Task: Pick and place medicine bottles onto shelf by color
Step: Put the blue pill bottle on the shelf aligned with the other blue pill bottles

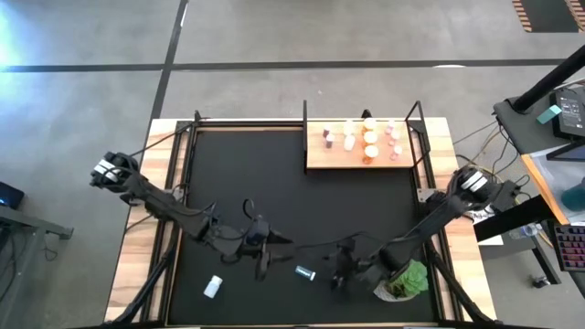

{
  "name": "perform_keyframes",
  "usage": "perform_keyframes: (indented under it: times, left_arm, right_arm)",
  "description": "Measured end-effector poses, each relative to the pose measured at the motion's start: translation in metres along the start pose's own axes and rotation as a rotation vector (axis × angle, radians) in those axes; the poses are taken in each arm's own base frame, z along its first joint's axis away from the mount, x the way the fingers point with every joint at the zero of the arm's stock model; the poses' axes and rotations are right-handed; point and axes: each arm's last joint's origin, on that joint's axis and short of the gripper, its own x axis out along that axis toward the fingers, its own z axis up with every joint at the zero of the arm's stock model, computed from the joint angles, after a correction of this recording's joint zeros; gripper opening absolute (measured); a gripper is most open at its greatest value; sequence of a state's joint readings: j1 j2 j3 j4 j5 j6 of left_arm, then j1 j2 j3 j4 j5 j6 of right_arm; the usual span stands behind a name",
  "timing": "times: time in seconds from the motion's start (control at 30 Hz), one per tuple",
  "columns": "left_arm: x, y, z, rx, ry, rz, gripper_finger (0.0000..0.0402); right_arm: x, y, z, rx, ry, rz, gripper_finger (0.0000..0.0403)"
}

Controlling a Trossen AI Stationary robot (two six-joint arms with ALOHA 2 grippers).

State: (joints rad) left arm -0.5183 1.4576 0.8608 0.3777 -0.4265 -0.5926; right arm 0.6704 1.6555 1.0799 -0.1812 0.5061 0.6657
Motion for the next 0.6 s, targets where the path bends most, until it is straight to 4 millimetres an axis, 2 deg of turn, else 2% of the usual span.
perform_keyframes:
  times: [0.13,0.33,0.6]
  left_arm:
    - [-0.006,-0.006,-0.006,0.026,0.045,-0.013,0.0219]
    - [-0.012,-0.010,-0.016,0.055,0.111,-0.007,0.0219]
    - [-0.013,-0.011,-0.017,0.059,0.119,-0.010,0.0219]
  right_arm:
    - [0.016,0.012,0.000,-0.002,0.030,-0.007,0.0281]
    - [0.027,0.019,-0.001,-0.010,0.035,-0.013,0.0281]
    - [0.053,0.019,-0.023,0.008,0.089,-0.053,0.0281]
